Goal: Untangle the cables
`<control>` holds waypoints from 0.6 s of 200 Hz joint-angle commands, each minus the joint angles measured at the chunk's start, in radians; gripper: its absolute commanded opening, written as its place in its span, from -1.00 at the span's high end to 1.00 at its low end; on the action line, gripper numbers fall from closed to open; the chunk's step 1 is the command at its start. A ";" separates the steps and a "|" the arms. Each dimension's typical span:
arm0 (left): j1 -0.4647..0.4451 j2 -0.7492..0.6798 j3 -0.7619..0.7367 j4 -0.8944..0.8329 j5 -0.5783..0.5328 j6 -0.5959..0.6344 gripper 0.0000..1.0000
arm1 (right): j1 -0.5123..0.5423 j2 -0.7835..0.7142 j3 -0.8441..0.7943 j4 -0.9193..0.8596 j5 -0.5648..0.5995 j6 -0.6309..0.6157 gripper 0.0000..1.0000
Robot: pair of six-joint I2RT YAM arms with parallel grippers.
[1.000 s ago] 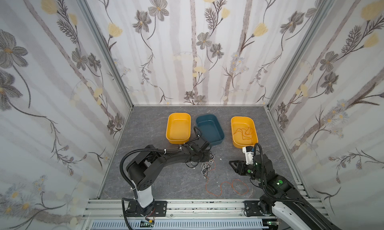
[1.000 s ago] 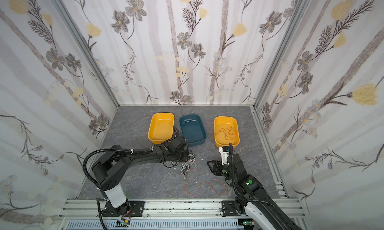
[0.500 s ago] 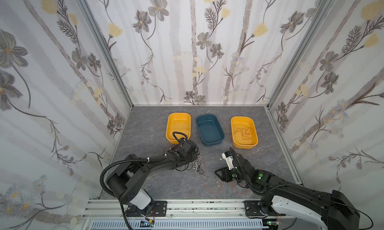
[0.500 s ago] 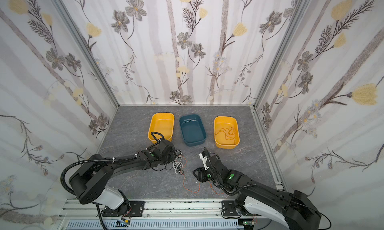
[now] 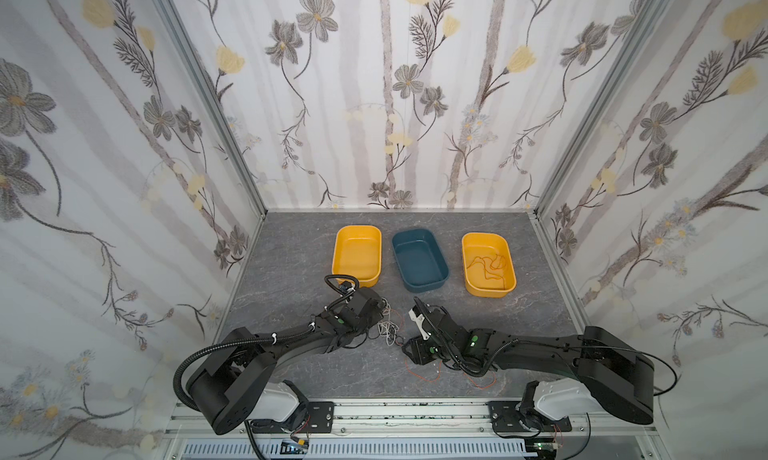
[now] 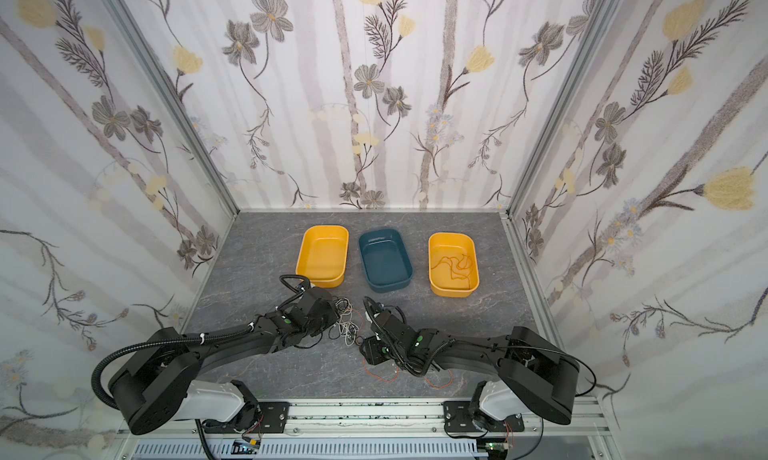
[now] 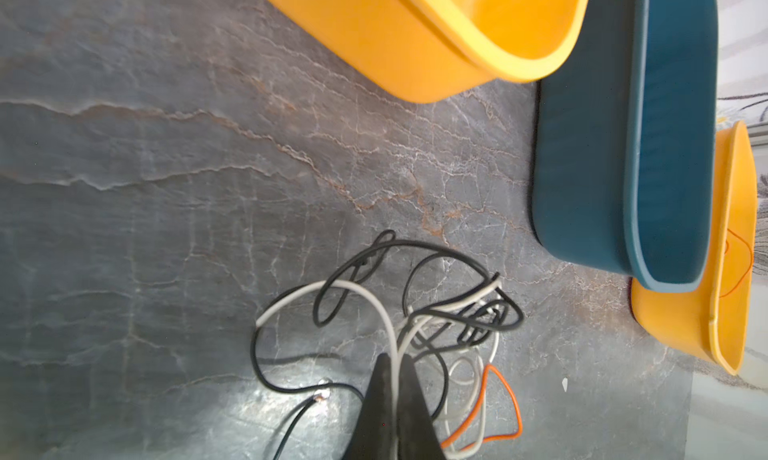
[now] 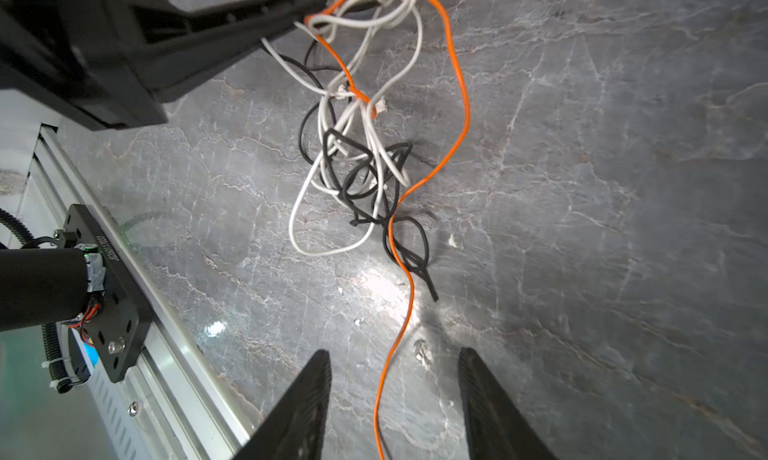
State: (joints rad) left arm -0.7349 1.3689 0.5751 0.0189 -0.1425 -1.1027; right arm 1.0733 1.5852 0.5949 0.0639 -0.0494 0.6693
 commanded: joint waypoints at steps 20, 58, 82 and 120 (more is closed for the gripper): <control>0.007 -0.027 -0.023 0.032 -0.028 -0.016 1.00 | 0.015 0.116 0.065 0.040 -0.001 -0.001 0.02; 0.014 -0.046 -0.036 0.035 -0.025 -0.015 1.00 | 0.033 0.183 0.119 -0.028 0.042 -0.001 0.24; 0.019 -0.063 -0.047 0.035 -0.027 -0.015 1.00 | 0.052 0.189 0.143 -0.086 0.095 0.004 0.46; 0.024 -0.084 -0.057 0.034 -0.028 0.002 1.00 | 0.064 0.220 0.143 -0.135 0.165 0.025 0.79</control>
State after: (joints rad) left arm -0.7143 1.2984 0.5247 0.0307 -0.1501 -1.1034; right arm 1.1286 1.7905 0.7345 0.0025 0.0238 0.6674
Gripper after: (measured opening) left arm 0.051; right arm 0.156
